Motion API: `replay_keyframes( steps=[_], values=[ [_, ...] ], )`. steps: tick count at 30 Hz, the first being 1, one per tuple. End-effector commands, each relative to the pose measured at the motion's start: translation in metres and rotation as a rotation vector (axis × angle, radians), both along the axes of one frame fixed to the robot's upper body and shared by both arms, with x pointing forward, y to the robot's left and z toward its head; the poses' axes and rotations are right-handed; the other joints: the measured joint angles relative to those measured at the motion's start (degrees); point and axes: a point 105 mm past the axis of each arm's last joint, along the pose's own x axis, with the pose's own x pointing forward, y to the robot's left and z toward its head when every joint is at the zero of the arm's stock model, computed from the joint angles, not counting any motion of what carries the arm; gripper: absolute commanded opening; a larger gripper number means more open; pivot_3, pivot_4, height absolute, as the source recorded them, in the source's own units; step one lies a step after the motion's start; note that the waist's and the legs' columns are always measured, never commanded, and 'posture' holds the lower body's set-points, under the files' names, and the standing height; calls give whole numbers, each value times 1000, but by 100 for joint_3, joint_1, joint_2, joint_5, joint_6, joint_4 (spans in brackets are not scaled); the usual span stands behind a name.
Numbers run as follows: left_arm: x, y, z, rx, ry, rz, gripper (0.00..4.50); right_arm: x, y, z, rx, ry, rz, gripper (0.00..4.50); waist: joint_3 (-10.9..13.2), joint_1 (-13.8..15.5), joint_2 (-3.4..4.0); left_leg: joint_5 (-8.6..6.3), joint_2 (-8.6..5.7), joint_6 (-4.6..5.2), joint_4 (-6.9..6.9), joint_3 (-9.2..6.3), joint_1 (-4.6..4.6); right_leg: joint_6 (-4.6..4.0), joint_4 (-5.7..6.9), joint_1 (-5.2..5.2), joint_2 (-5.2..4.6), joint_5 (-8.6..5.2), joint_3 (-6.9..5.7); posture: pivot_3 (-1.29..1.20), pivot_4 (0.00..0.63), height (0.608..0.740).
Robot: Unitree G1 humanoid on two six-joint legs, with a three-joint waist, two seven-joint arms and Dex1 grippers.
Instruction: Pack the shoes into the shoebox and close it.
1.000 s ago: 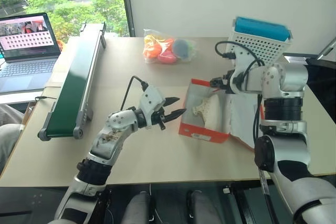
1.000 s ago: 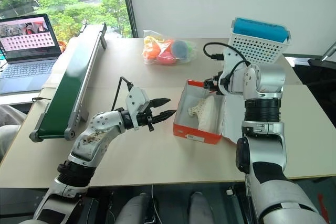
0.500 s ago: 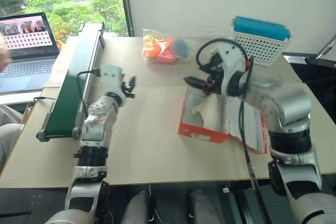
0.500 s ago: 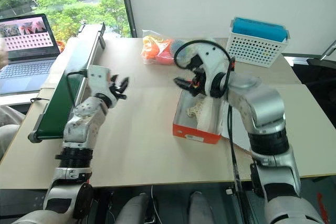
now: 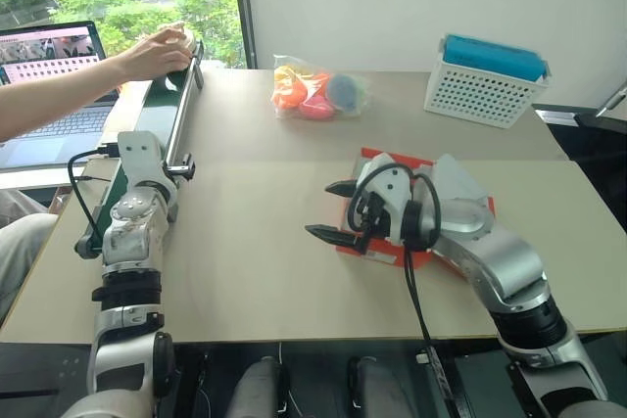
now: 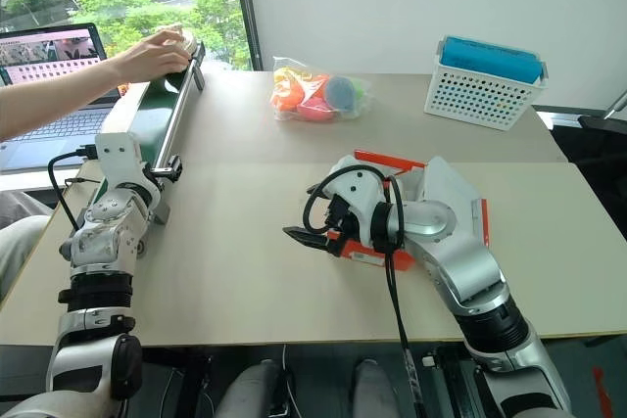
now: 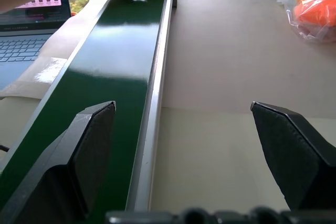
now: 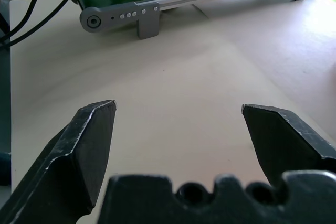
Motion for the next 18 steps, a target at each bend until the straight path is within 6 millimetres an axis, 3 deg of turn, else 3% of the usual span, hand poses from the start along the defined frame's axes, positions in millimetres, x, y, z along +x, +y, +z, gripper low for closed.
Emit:
replay_keyframes(
  steps=[1, 18],
  values=[
    [-3, 15, 4, 11, 30, 43, 4466, 4, 0, 10, 56, -60, -42, 4500, 0, -4, 0, 0, 0, 0, -1, 0, 0, 0, 0, 0, 0, 0, 0, 0, 150, 705],
    [-4, 30, 5, 14, 64, 74, 4466, 5, 5, -1, 47, -29, -96, 4500, 0, -2, -3, 1, -1, -3, -1, 1, -1, 0, 2, -1, -1, 0, -1, 0, 150, 705]
  ],
)
